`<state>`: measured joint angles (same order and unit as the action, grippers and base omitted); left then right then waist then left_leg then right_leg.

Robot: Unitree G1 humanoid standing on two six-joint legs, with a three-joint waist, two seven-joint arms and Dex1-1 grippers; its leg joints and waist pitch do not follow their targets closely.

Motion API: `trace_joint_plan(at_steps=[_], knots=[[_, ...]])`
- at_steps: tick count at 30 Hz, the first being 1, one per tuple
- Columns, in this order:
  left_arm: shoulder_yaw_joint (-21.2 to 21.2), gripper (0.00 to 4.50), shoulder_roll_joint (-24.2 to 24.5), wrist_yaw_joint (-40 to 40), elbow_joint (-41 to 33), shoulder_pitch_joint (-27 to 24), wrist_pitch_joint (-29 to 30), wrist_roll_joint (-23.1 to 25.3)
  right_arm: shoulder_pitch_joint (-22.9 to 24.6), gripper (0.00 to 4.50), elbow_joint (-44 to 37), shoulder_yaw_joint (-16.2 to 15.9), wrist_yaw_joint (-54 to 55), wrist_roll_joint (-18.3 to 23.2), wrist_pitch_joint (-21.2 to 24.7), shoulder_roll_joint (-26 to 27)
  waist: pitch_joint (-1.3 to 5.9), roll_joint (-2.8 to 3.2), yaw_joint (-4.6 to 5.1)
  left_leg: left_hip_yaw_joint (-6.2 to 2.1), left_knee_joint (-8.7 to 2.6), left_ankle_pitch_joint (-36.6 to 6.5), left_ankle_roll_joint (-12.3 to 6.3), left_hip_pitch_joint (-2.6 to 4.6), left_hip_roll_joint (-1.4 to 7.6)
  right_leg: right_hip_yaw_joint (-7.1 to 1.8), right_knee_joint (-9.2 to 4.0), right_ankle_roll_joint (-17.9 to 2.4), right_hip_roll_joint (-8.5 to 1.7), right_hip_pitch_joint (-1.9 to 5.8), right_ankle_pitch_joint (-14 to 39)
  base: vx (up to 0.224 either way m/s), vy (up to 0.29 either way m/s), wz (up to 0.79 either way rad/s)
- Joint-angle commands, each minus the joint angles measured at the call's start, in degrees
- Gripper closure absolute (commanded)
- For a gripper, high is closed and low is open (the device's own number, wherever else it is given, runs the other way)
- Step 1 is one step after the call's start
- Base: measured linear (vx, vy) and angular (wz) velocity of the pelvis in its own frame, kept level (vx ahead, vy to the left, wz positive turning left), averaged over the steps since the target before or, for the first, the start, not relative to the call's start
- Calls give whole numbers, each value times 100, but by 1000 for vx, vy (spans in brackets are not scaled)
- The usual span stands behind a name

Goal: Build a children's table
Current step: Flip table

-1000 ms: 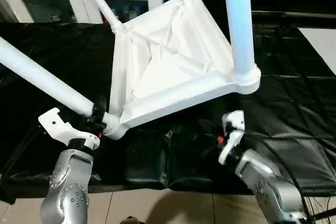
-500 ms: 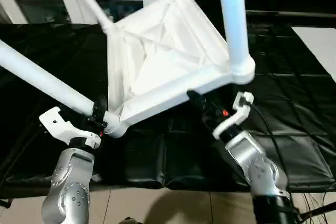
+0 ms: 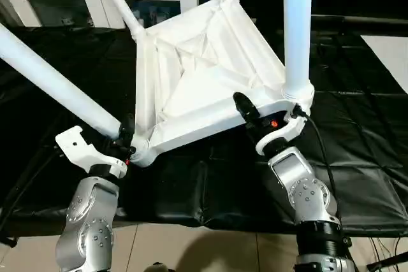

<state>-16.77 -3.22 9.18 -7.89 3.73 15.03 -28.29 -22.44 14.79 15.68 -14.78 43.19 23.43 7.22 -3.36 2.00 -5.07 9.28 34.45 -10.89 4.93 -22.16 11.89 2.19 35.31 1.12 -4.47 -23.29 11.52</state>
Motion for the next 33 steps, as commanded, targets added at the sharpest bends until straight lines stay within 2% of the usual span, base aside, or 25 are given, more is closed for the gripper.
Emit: trace_joint_plan(at_steps=[1, 3, 5, 12, 16, 23, 27, 29, 33], knots=[[242, 226, -134, 174, -265, 227, -192, -269, -285, 0, 193, 212, 226, 134, -165, 35, 397, -62, 23, 58, -363, -263, -166, 72, 37, -152, -292, -1012, -200, 296, -266, 0, 0, 0], [296, 226, -155, 192, -292, 208, -233, -207, -468, 0, 410, 391, 363, 209, -228, 77, 398, -62, 30, 58, -364, -279, -178, 70, 36, -152, -289, -999, -199, 301, -209, 0, 0, 0], [326, 226, -179, 205, -324, 188, -252, -175, -587, 0, 547, 534, 470, 302, -278, 118, 397, -65, 35, 62, -349, -181, -212, 68, 30, -154, -272, -1004, -188, 299, -374, 0, 0, 0], [455, 226, -185, 290, -388, 99, -265, -144, -922, 0, 882, 730, 445, 429, -340, 139, 394, -79, 33, 67, -340, -137, -309, 62, 31, -150, -257, -1072, -193, 307, -463, 0, 0, 0], [538, 226, -155, 357, -425, 63, -270, -131, -1011, 42, 1094, 624, 387, 288, -176, 34, 390, -112, 43, 75, -334, -64, -341, 64, 29, -146, -253, -1116, -186, 307, -518, 0, 0, 0], [650, 226, -138, 470, -498, -14, -247, -114, -1086, 99, 1295, 649, 357, 272, -125, 5, 391, -121, 28, 85, -325, -27, -425, 64, 36, -149, -242, -1184, -193, 304, -531, 0, 0, 0], [649, 226, -136, 466, -508, -29, -240, -117, -1118, 123, 1362, 702, 367, 292, -142, -9, 378, -119, 28, 82, -336, -97, -398, 69, 44, -150, -254, -1154, -192, 296, -406, 0, 0, 0], [649, 226, -128, 462, -516, -38, -240, -124, -1132, 155, 1386, 721, 370, 294, -152, -18, 381, -114, 29, 81, -336, -97, -374, 73, 45, -150, -252, -1152, -193, 295, -390, 0, 0, 0], [648, 226, -124, 457, -516, -42, -242, -125, -1159, 187, 1433, 749, 371, 290, -195, -31, 383, -124, 28, 83, -330, -43, -384, 64, 38, -151, -242, -1156, -191, 302, -483, 0, 0, 0]])
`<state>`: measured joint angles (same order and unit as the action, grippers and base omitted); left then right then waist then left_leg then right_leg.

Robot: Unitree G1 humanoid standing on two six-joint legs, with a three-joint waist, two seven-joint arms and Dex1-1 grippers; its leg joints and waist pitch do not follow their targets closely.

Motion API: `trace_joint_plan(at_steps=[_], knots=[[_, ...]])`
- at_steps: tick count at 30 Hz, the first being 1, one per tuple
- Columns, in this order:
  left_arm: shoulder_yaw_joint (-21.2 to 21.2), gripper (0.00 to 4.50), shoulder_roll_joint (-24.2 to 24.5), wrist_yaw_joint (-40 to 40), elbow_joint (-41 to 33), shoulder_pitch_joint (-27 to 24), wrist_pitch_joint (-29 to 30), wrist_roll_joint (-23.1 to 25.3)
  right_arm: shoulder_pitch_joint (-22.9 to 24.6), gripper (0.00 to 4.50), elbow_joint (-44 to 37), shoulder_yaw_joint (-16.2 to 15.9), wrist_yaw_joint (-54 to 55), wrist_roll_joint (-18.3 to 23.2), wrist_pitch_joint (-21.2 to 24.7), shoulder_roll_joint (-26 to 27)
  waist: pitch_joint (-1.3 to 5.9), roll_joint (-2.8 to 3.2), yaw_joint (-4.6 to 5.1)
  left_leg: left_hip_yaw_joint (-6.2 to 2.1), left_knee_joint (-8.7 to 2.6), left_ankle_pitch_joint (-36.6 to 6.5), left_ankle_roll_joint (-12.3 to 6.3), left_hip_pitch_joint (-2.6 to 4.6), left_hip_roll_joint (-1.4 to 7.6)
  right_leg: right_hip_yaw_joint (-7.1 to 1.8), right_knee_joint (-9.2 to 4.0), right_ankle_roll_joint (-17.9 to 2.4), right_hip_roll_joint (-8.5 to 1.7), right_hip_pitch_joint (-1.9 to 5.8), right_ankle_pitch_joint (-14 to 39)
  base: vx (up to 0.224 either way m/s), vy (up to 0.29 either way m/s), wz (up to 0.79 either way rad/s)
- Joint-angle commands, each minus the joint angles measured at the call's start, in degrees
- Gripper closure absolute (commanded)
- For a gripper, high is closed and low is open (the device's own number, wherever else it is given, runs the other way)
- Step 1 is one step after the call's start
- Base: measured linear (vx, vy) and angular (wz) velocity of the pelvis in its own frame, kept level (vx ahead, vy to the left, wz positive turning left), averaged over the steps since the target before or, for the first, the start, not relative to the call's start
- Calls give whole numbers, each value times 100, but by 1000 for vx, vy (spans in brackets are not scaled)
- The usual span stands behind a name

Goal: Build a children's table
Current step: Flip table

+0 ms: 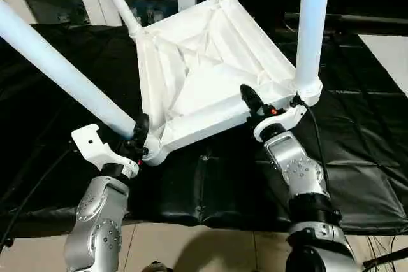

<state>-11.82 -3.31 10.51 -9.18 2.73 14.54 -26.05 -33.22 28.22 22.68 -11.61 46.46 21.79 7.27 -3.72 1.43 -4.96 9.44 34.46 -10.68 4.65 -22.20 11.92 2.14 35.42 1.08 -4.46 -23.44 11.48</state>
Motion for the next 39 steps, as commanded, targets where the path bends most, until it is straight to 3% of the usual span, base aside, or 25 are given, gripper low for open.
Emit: trace_joint_plan(at_steps=[1, 3, 4, 5, 8, 19, 21, 23, 27, 34, 39], knots=[[152, 226, -117, 320, -388, 55, -194, -347, -89, 198, 103, 61, 53, -41, -35, -42, 418, -56, 16, 67, -328, -60, -364, 72, 34, -146, -254, -1155, -191, 313, -489, 0, 0, 0], [119, 226, -131, 182, -362, 75, -239, -244, -99, 212, 99, 70, 53, -45, -38, -52, 421, -69, 20, 67, -327, -37, -387, 72, 37, -145, -252, -1162, -187, 316, -523, 0, 0, 0], [50, 170, -179, 211, -318, 114, -262, -371, -107, 221, 96, 68, 51, -62, -52, -64, 419, -67, 20, 69, -327, -61, -390, 69, 35, -146, -254, -1166, -190, 318, -489, 0, 0, 0], [10, 156, -211, 275, -293, 136, -266, -498, -110, 231, 96, 65, 49, -74, -61, -71, 421, -66, 18, 69, -328, -75, -382, 68, 36, -146, -256, -1172, -195, 320, -465, 0, 0, 0], [-165, 138, -255, 118, -293, 139, -199, -651, -147, 243, 92, 61, 57, -134, -130, -123, 417, -59, 12, 76, -335, -183, -303, 83, 43, -147, -256, -1233, -190, 302, -360, 0, 0, 0], [-193, 41, -223, 50, -278, 115, -400, -766, -222, 248, -34, -51, -7, -405, -297, -348, 425, -94, -1, 94, -338, -327, -251, 84, 46, -149, -288, -1082, -197, 306, 6, 0, 0, 0], [-365, 35, -288, -110, -275, 146, -582, -782, -246, 248, -78, -54, 16, -451, -349, -394, 422, -103, -1, 101, -337, -369, -226, 81, 41, -152, -295, -1044, -197, 308, 58, 0, 0, 0], [-725, 2, -346, -183, -310, 188, -816, -1089, -288, 248, -132, -81, 37, -576, -458, -500, 424, -111, 5, 96, -345, -418, -192, 68, 36, -147, -299, -1006, -209, 315, 195, 0, 0, 0], [-1177, 0, -234, -174, -389, 171, -1018, -1479, -351, 249, -255, -136, 22, -721, -494, -677, 420, -125, 14, 102, -353, -573, -92, 78, 32, -151, -318, -935, -201, 294, 469, 0, 0, 0], [-2122, 0, 429, -360, -121, 143, -1472, -1792, -539, 249, -293, -193, 59, -935, -343, -1213, 432, -118, 7, 94, -353, -566, -24, 89, 20, -149, -308, -782, -184, 276, 513, 0, 0, 0], [-2396, 0, 663, -348, 49, 184, -1536, -1947, -601, 249, -182, -131, 133, -941, -305, -1395, 427, -109, 10, 101, -360, -659, 34, 101, 20, -149, -314, -773, -173, 253, 582, 0, 0, 0]])
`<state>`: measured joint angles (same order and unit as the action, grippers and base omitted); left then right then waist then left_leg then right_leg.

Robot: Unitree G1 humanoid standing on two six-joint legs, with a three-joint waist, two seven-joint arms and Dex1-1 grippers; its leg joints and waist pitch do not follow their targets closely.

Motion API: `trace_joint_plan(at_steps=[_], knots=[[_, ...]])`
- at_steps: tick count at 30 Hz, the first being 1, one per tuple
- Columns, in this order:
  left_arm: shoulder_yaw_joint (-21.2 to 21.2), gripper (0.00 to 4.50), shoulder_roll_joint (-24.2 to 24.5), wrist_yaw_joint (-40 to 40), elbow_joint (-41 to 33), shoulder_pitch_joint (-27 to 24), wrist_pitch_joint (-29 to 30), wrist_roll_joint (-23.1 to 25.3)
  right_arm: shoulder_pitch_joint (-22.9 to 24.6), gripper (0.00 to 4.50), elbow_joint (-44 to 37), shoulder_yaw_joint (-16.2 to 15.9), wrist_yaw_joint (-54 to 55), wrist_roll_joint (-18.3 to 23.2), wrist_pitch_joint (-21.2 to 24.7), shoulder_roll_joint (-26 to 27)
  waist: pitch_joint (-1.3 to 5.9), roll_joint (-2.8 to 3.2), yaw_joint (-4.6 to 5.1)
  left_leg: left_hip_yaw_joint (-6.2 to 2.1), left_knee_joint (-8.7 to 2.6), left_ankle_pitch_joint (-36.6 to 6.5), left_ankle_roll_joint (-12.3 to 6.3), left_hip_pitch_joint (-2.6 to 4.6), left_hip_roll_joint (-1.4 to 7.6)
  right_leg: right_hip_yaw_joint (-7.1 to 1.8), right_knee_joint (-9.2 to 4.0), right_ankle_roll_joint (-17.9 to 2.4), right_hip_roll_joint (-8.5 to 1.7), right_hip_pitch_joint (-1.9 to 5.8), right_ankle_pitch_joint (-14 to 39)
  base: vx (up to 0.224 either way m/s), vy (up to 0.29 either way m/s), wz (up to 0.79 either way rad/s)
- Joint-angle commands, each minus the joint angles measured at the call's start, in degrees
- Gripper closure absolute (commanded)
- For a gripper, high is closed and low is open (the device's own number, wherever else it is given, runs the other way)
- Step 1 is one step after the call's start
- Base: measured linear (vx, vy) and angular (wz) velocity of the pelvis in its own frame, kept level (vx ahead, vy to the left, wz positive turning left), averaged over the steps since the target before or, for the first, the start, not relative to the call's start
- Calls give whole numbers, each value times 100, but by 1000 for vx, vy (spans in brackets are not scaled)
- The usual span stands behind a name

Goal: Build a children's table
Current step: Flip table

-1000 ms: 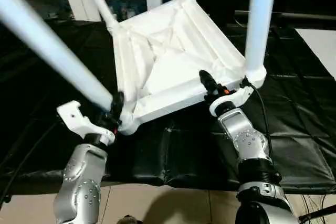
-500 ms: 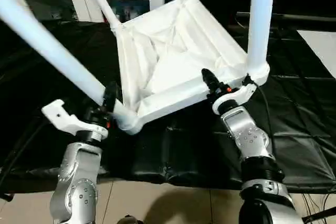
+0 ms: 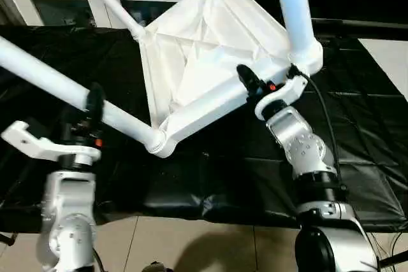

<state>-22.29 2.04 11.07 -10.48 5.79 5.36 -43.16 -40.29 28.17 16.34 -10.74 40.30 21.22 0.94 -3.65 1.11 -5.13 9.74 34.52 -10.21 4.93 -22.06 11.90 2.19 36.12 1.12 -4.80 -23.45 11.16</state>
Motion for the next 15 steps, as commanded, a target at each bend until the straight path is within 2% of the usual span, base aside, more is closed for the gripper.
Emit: trace_joint_plan(at_steps=[1, 6, 9, 12, 15], knots=[[-1489, 0, 263, -417, 247, -115, -645, -290, 95, 249, -119, 550, 117, -332, -235, -887, 399, -71, 26, 72, -374, -745, 18, 84, 23, -157, -393, -771, -143, 246, 636, 0, 0, 0], [-1693, 0, 390, -453, 347, -76, -634, -580, 128, 249, -132, 608, 155, -291, -144, -1064, 402, -79, 11, 80, -378, -805, 59, 93, 16, -155, -387, -773, -140, 243, 668, 0, 0, 0], [-1797, 0, 403, -431, 300, -45, -549, -1020, 203, 249, -233, 712, 253, -243, -55, -1247, 396, -89, 11, 83, -378, -831, 80, 89, 13, -154, -390, -762, -145, 249, 735, 0, 0, 0], [-1743, 0, 487, -290, 275, -72, -509, -1127, 255, 249, -354, 774, 285, -230, 45, -1420, 382, -82, 8, 85, -384, -856, 75, 88, 11, -152, -400, -684, -143, 243, 827, 0, 0, 0], [-1757, 0, 601, -285, 316, -47, -575, -1205, 311, 249, -499, 806, 284, -204, 195, -1615, 373, -89, -3, 95, -387, -954, 108, 124, 11, -156, -428, -590, -126, 218, 968, 0, 0, 0]])
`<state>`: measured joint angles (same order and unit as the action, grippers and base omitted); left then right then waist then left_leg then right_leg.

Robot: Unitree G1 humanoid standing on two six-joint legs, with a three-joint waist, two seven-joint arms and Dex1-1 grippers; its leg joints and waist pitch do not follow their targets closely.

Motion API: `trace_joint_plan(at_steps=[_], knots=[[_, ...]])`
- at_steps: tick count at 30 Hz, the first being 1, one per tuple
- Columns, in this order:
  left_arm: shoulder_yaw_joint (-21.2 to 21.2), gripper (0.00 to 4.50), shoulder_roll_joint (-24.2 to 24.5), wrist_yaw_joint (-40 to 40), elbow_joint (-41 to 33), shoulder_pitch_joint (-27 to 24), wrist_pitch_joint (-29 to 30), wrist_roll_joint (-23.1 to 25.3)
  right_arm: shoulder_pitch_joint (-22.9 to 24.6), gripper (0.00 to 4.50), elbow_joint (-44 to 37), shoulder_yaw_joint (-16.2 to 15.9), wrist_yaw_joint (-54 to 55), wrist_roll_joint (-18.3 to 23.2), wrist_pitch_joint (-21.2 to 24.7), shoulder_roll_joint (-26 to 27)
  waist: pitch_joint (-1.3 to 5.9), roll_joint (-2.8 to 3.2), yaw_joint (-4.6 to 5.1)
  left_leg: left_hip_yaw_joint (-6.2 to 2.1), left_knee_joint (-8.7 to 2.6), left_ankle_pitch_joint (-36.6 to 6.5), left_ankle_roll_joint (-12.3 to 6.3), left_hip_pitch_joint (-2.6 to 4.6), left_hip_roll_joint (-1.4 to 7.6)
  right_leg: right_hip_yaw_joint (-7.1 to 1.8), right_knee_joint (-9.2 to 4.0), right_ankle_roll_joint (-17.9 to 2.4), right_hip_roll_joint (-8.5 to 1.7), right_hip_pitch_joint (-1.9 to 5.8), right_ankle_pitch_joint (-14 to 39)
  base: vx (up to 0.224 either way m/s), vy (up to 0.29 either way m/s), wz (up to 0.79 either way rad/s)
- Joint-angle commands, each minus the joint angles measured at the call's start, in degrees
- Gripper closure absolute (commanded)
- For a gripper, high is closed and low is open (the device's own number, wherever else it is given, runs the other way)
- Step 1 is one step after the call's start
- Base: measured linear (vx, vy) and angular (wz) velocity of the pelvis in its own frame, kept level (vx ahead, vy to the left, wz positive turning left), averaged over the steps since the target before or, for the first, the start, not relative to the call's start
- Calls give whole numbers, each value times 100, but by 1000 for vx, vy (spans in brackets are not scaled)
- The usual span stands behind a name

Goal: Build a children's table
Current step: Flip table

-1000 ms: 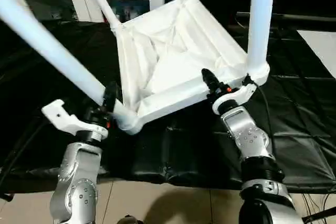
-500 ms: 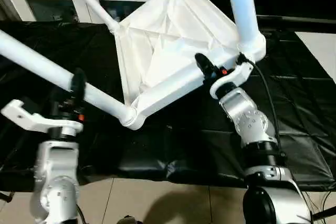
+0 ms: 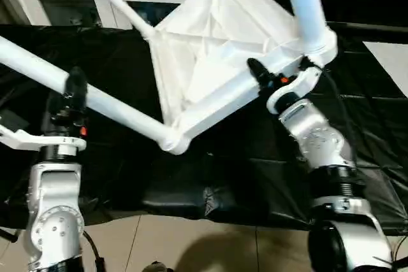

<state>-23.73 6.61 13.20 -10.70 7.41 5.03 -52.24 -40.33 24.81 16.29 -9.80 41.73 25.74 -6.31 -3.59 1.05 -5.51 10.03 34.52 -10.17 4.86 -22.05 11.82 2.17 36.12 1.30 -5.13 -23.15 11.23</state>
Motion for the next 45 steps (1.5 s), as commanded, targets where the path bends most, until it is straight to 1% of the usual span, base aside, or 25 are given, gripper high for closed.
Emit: trace_joint_plan(at_steps=[1, 6, 7, 9, 10, 11, 12, 13, 14, 16, 17, 20, 22, 24, 27, 28, 29, 30, 32, 33, 34, 38, 41, 43, 45], knots=[[-1676, 0, 191, -531, 382, -176, -574, -335, 341, 249, -209, 817, 187, -349, -193, -967, 361, -91, 36, 68, -390, -1000, 133, 124, 23, -156, -432, -601, -97, 190, 1009, 0, 0, 0], [-1902, 0, 359, -587, 477, -115, -589, -672, 483, 249, -319, 918, 142, -299, -36, -1269, 337, -92, 31, 61, -410, -1167, 248, 118, 6, -150, -466, -460, -93, 184, 1296, 0, 0, 0], [-1902, 0, 359, -587, 477, -115, -589, -672, 483, 249, -319, 918, 142, -299, -36, -1269, 331, -86, 23, 60, -418, -1332, 293, 146, 9, -155, -493, -426, -91, 168, 1445, 0, 0, 0], [-2046, 0, 378, -638, 500, -69, -595, -986, 582, 249, -323, 1004, 123, -288, -15, -1426, 350, -88, -10, 79, -397, -1435, 310, 212, -2, -172, -502, -336, -41, 150, 1275, 0, 0, 0], [-2046, 0, 378, -638, 500, -69, -595, -986, 582, 251, -323, 1004, 123, -288, -15, -1426, 364, -103, -10, 74, -389, -1359, 282, 187, -4, -174, -483, -340, -42, 182, 1128, 28, 17, 19], [-2093, 0, 390, -663, 512, -53, -616, -1142, 625, 253, -335, 1025, 144, -254, 5, -1497, 377, -114, -60, 85, -390, -1201, 200, 192, 25, -171, -472, -447, -41, 159, 829, 0, 0, 0], [-2093, 0, 390, -663, 512, -53, -616, -1142, 625, 253, -335, 1025, 144, -254, 5, -1497, 374, -101, -76, 88, -394, -1265, 209, 202, 26, -167, -470, -516, -47, 142, 876, 0, 0, 0], [-2245, 0, 458, -659, 604, -11, -633, -1390, 739, 253, -383, 1059, 142, -178, 90, -1695, 355, -107, -68, 82, -410, -1434, 248, 182, 18, -157, -472, -567, -51, 142, 1103, 0, 0, 0], [-2245, 0, 458, -659, 604, -11, -633, -1390, 739, 253, -383, 1059, 142, -178, 90, -1695, 346, -112, -63, 78, -422, -1520, 263, 175, 21, -158, -482, -564, -60, 142, 1231, 0, 0, 0], [-2268, 0, 495, -587, 621, -32, -581, -1394, 795, 253, -434, 1040, 120, -135, 144, -1785, 323, -122, -33, 51, -450, -1730, 322, 142, 16, -147, -505, -443, -79, 164, 1604, 0, 0, 0], [-2239, 0, 512, -548, 616, -53, -545, -1352, 803, 253, -459, 1013, 87, -134, 164, -1814, 314, -157, 14, 38, -461, -1742, 320, 89, 1, -147, -532, -244, -94, 195, 1852, 0, 0, 0], [-2133, 0, 623, -379, 620, -89, -445, -1079, 791, 253, -500, 938, -69, -231, 216, -1913, 322, -172, 84, 39, -449, -1711, 294, 86, -3, -155, -564, -124, -94, 171, 2007, 0, 0, 0], [-1777, 0, 934, -14, 596, -269, -325, -482, 749, 253, -534, 872, -223, -299, 269, -1978, 331, -182, 130, 24, -452, -1513, 249, 44, 1, -153, -550, -34, -89, 178, 1891, 0, 0, 0], [-1416, 0, 1222, 277, 544, -410, -270, 37, 716, 253, -594, 778, -377, -366, 335, -2041, 322, -182, 166, 24, -455, -1522, 231, 65, 10, -153, -549, -46, -73, 155, 1837, 0, 0, 0], [-1298, 0, 1319, 395, 523, -448, -293, 190, 707, 253, -622, 743, -430, -394, 362, -2062, 328, -177, 204, 31, -452, -1456, 219, 62, 11, -156, -529, -233, -77, 163, 1619, 0, 0, 0], [-1053, 0, 1670, 499, 467, -473, -219, 477, 662, 253, -692, 550, -449, -496, 380, -2178, 338, -179, 221, 34, -443, -1311, 197, 52, 13, -156, -489, -380, -71, 180, 1325, 0, 0, 0], [-794, 0, 2075, 562, 256, -423, -59, 741, 579, 253, -772, 354, -450, -620, 390, -2287, 343, -192, 226, 36, -441, -1282, 169, 55, 15, -157, -493, -387, -63, 182, 1273, 0, 0, 0], [-794, 0, 2075, 562, 256, -423, -59, 741, 579, 253, -772, 354, -450, -620, 390, -2287, 350, -151, 212, 32, -432, -1265, 161, 92, 17, -158, -462, -418, -52, 163, 1195, 0, 0, 0], [-490, 0, 2526, 705, -203, -274, 359, 800, 447, 253, -873, 117, -433, -823, 413, -2399, 322, -185, 232, 39, -441, -1270, 187, 76, 21, -161, -457, -518, -47, 172, 1157, 0, 0, 0], [-481, 0, 2537, 708, -211, -273, 371, 803, 445, 253, -874, 114, -430, -828, 413, -2400, 326, -175, 214, 49, -433, -1271, 228, 106, 20, -173, -439, -583, -54, 158, 1175, 0, 0, 0], [-137, 0, 2886, 801, -515, -218, 791, 944, 375, 253, -960, -21, -322, -994, 452, -2416, 307, -183, 215, 60, -439, -1314, 236, 114, 21, -181, -441, -628, -45, 138, 1216, 0, 0, 0], [414, 0, 3410, 829, -892, -101, 1330, 1476, 287, 253, -1152, -215, 63, -1305, 560, -2384, 287, -202, 222, 76, -444, -1466, 288, 130, 20, -209, -461, -544, -45, 112, 1485, 0, 0, 0], [595, 0, 3608, 794, -1020, -25, 1540, 1517, 295, 254, -1279, -336, 321, -1424, 620, -2361, 286, -172, 202, 79, -442, -1619, 405, 166, 15, -224, -476, -489, -34, 69, 1628, 0, 0, 0], [693, 0, 3711, 746, -1132, 11, 1732, 1457, 326, 254, -1391, -417, 428, -1476, 701, -2316, 281, -175, 204, 71, -453, -1742, 470, 174, 16, -225, -472, -501, -25, 58, 1630, 0, 0, 0], [971, 0, 3899, 843, -1366, 16, 2038, 1570, 435, 254, -1670, -553, 536, -1602, 892, -2146, 274, -177, 194, 62, -465, -1852, 527, 181, 16, -231, -469, -479, -15, 42, 1640, 0, 0, 0]])
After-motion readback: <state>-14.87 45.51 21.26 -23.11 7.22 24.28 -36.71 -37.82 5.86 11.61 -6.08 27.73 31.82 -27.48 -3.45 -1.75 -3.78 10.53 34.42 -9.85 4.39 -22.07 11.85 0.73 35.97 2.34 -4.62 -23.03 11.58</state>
